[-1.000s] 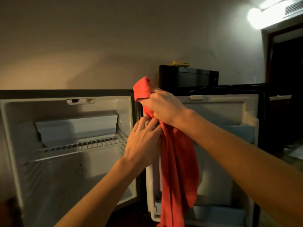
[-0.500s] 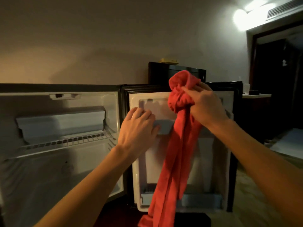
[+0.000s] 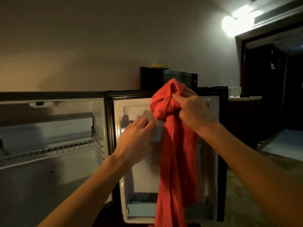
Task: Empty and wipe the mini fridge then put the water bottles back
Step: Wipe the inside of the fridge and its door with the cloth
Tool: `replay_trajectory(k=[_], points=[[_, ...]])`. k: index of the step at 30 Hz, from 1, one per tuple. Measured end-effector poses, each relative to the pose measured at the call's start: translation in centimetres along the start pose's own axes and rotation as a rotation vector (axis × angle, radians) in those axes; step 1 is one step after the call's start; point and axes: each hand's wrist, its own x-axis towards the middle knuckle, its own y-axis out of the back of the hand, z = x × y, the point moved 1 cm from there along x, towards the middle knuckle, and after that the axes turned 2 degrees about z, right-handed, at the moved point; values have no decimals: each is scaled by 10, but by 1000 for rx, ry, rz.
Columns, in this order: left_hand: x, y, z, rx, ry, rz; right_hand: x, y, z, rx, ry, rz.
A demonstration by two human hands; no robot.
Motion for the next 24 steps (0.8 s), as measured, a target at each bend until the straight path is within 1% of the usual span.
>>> replay_trajectory(k=[3,5,9,12,17,20,22,24], points=[[3,3,9,-24,47,11,-17,20,25,-88,-68,10],[5,3,14,-15,70,-15,-28,35,41,-125,-117,19],[4,2,15,-40,56,-26,-47,60,76,-160,-249,23],[4,4,16,-40,50,-29,-63,68,94,-173,-246,-16],[7,3,31,59,27,-77,-65,66,94,-142,-200,-73],[13,-2,39,44,7,-68,-65,60,94,-112,-210,-148],[18,-4,42,18,4,-50,-74,54,95,-112,-225,-160],[19,-7,41,-10,15,-32,-92,45,94,-110,-245,-110]])
